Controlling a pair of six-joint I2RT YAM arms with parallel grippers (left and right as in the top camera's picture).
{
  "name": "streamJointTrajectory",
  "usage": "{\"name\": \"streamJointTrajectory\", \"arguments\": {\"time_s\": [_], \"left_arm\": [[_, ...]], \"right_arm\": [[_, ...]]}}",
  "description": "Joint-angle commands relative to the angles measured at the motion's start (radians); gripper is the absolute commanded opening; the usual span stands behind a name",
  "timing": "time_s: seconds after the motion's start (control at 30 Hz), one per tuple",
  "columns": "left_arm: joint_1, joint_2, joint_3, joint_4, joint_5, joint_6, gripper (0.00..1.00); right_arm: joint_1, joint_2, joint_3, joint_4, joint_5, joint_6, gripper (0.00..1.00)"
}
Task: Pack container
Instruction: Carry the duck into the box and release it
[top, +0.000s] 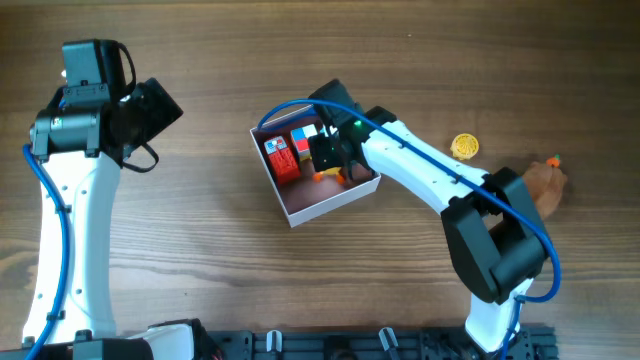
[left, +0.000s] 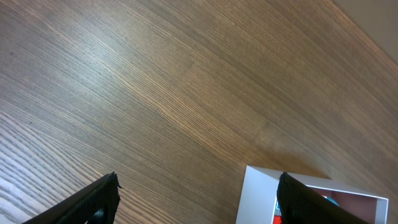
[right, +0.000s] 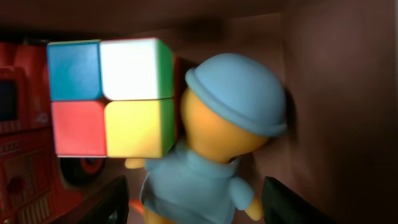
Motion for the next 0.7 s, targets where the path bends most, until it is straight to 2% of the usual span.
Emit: {"name": "streamJointTrajectory", "arguments": {"time_s": [0.0, 0.03, 0.13, 0.4, 0.53, 0.67], "left_arm": [[0.005, 0.01, -0.007, 0.0, 0.007, 0.016, 0.82], [0.005, 0.014, -0.007, -0.001, 0.007, 0.016, 0.82], [0.005, 0.03, -0.007, -0.002, 0.007, 0.016, 0.82], [0.005, 0.034, -0.007, -0.002, 0.008, 0.016, 0.82], [0.005, 0.034, -0.007, -0.005, 0.008, 0.016, 0.82], [0.005, 0.034, -0.007, -0.005, 0.008, 0.016, 0.81]], "right_arm": [[0.031, -0.044, 0.008, -0.002, 0.016, -0.033, 0.65], [0.033, -0.065, 0.008, -0.007, 0.018, -0.032, 0.63], [0.033, -0.08, 0.008, -0.043, 0.018, -0.028, 0.41], [0.033, -0.08, 0.005, -0.1, 0.031, 0.025, 0.42], [0.033, -0.069, 0.005, -0.157, 0.03, 0.077, 0.35], [0.033, -0.028, 0.005, -0.216, 0.013, 0.111, 0.36]]}}
